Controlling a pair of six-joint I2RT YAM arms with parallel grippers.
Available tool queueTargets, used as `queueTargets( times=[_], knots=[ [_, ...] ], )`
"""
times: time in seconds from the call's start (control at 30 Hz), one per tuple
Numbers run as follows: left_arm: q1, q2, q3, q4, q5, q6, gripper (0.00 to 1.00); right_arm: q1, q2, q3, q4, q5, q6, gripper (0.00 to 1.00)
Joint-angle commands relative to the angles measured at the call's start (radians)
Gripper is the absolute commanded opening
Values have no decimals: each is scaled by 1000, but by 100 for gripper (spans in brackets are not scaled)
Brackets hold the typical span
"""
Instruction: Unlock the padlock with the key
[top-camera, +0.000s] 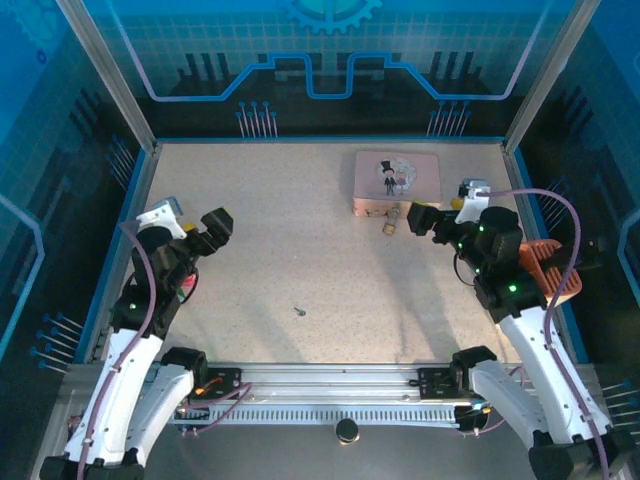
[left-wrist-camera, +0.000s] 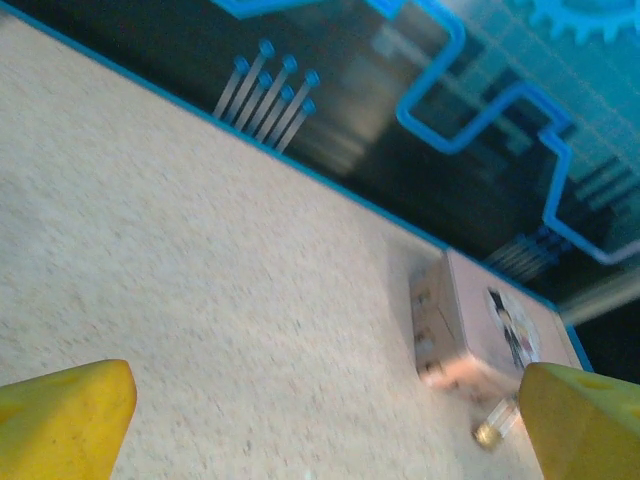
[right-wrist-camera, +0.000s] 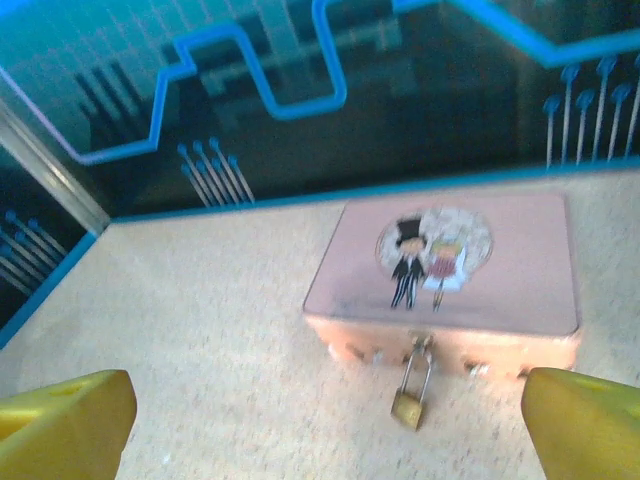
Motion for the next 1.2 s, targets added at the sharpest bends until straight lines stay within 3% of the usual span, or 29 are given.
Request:
queueTargets(
  times=[0.0, 0.3, 0.47, 0.7, 0.97, 1.17],
  knots=[
    [-55, 8, -22, -48, 145, 2, 99, 75, 21, 40, -152, -26, 32, 100],
    [-358, 149, -137, 104, 58, -1, 99, 440, 116, 33, -195, 146, 152, 99],
    [-443, 236, -162, 161, 40, -3, 99, 578, 249, 11, -175, 156, 264, 97],
    [-448, 246, -180, 130, -22, 64, 99, 710, 527, 40, -140, 97, 426, 91],
    [-440, 175, -250, 161, -110, 115, 99, 779, 750, 161, -203, 87, 643, 85],
    [-434, 84, -315, 206, -158, 142, 99, 805, 881, 198, -145, 10, 727, 65]
  ],
)
